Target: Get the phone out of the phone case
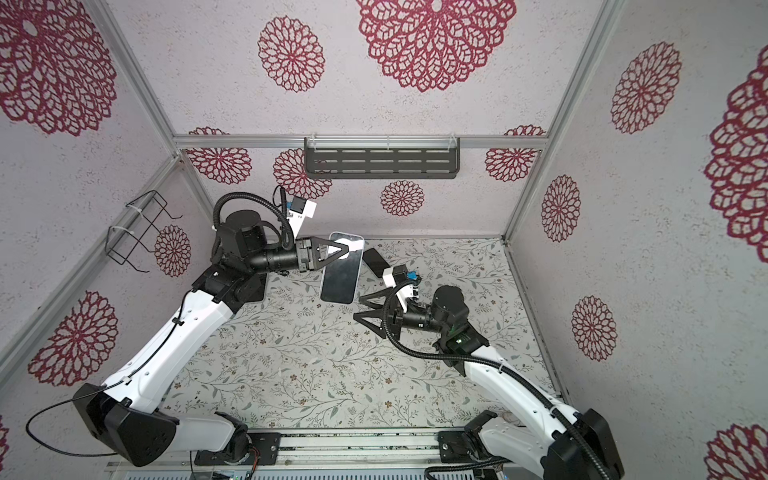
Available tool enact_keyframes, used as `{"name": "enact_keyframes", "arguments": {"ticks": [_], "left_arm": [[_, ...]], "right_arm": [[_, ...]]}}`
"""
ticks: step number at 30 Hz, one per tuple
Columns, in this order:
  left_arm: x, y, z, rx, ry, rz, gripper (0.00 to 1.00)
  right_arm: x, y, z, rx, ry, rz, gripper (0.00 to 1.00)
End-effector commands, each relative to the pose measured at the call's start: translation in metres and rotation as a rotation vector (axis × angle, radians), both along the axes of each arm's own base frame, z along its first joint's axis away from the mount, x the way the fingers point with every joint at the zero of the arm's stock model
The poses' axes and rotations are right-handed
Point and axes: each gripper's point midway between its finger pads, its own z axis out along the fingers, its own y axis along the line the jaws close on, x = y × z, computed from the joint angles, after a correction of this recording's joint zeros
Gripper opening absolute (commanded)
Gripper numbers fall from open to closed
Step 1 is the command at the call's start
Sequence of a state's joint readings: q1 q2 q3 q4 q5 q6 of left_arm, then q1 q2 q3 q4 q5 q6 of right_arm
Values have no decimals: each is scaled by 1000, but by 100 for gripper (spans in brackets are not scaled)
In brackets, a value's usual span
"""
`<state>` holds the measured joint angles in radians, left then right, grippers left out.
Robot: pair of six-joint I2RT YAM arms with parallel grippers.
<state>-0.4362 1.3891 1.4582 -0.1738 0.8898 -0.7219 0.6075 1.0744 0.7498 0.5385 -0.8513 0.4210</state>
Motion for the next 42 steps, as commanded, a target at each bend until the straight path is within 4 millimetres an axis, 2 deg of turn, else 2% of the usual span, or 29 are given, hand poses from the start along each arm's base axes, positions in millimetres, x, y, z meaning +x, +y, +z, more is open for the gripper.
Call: {"name": "enact_keyframes", "arguments": {"ticks": [1, 28, 38, 42], "left_arm": [[-14, -3, 23, -17, -109, -50, 0], [-20, -10, 23, -8, -135, -61, 0], [-18, -12, 18, -3, -129, -64, 0], [-17, -16, 14, 0, -119, -70, 0]], "right_arm": [[-11, 2, 28, 43, -66, 64, 56], [-8, 13, 35, 79, -61, 113, 32], [-14, 12, 39, 101, -80, 132, 3], [-14, 10, 41, 116, -92, 128, 0]]}}
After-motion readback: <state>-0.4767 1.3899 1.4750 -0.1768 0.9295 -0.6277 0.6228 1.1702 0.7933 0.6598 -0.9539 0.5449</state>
